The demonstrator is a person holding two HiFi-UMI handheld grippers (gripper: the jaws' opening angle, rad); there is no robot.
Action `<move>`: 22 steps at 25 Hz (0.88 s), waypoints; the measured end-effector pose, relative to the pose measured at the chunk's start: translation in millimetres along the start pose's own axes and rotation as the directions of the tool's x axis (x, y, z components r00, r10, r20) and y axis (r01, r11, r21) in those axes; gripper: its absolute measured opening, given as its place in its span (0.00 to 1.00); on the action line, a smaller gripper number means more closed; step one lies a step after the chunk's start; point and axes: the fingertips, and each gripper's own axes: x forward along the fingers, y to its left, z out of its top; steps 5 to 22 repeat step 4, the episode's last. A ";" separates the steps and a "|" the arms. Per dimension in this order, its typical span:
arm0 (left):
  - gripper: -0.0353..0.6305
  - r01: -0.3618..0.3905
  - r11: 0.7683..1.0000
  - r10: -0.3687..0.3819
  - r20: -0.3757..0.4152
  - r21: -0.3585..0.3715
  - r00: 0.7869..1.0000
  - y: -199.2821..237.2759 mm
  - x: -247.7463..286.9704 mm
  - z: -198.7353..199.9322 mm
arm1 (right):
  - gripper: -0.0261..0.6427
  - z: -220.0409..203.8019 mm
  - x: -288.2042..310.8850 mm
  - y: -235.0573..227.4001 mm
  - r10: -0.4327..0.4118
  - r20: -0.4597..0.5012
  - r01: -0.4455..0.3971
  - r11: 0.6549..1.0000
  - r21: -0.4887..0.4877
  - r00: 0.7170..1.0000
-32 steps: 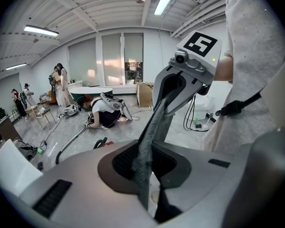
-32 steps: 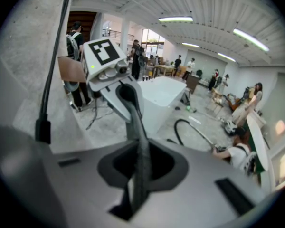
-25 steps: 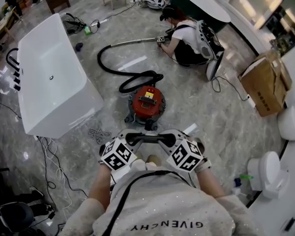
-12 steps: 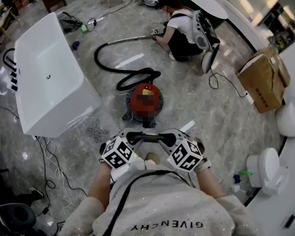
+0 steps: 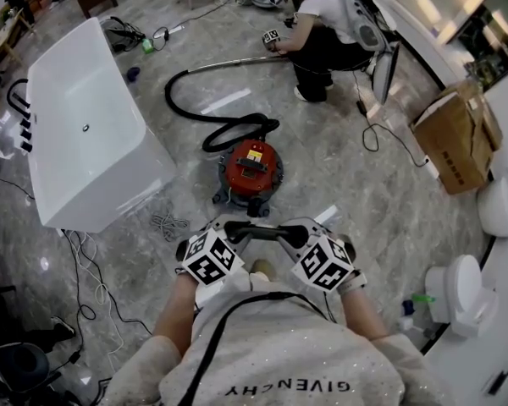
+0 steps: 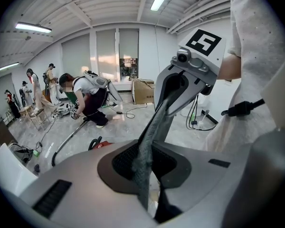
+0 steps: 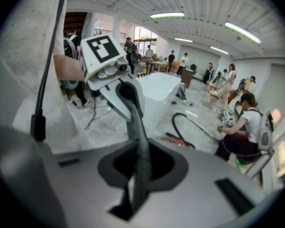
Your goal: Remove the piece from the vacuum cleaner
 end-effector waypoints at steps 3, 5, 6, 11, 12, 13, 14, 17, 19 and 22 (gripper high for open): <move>0.14 0.005 1.000 -0.005 -0.002 -0.007 1.000 -3.3 1.9 -1.8 | 0.11 -1.9 0.0 3.0 0.012 0.002 -0.012 1.000 -0.004 1.000; 0.14 0.006 1.000 -0.006 -0.003 -0.009 1.000 -4.4 2.3 -2.1 | 0.11 -2.2 -0.2 4.0 0.016 0.002 -0.016 1.000 -0.005 1.000; 0.14 0.006 1.000 -0.006 -0.003 -0.009 1.000 -4.4 2.3 -2.1 | 0.11 -2.2 -0.2 4.0 0.016 0.002 -0.016 1.000 -0.005 1.000; 0.14 0.006 1.000 -0.006 -0.003 -0.009 1.000 -4.4 2.3 -2.1 | 0.11 -2.2 -0.2 4.0 0.016 0.002 -0.016 1.000 -0.005 1.000; 0.14 0.006 1.000 -0.006 -0.003 -0.009 1.000 -4.4 2.3 -2.1 | 0.11 -2.2 -0.2 4.0 0.016 0.002 -0.016 1.000 -0.005 1.000; 0.14 0.006 1.000 -0.006 -0.003 -0.009 1.000 -4.4 2.3 -2.1 | 0.11 -2.2 -0.2 4.0 0.016 0.002 -0.016 1.000 -0.005 1.000; 0.14 0.006 1.000 -0.006 -0.003 -0.009 1.000 -4.4 2.3 -2.1 | 0.11 -2.2 -0.2 4.0 0.016 0.002 -0.016 1.000 -0.005 1.000; 0.14 0.006 1.000 -0.006 -0.003 -0.009 1.000 -4.4 2.3 -2.1 | 0.11 -2.2 -0.2 4.0 0.016 0.002 -0.016 1.000 -0.005 1.000; 0.14 0.006 1.000 -0.006 -0.003 -0.009 1.000 -4.4 2.3 -2.1 | 0.11 -2.2 -0.2 4.0 0.016 0.002 -0.016 1.000 -0.005 1.000; 0.14 0.006 1.000 -0.006 -0.003 -0.009 1.000 -4.4 2.3 -2.1 | 0.11 -2.2 -0.2 4.0 0.016 0.002 -0.016 1.000 -0.005 1.000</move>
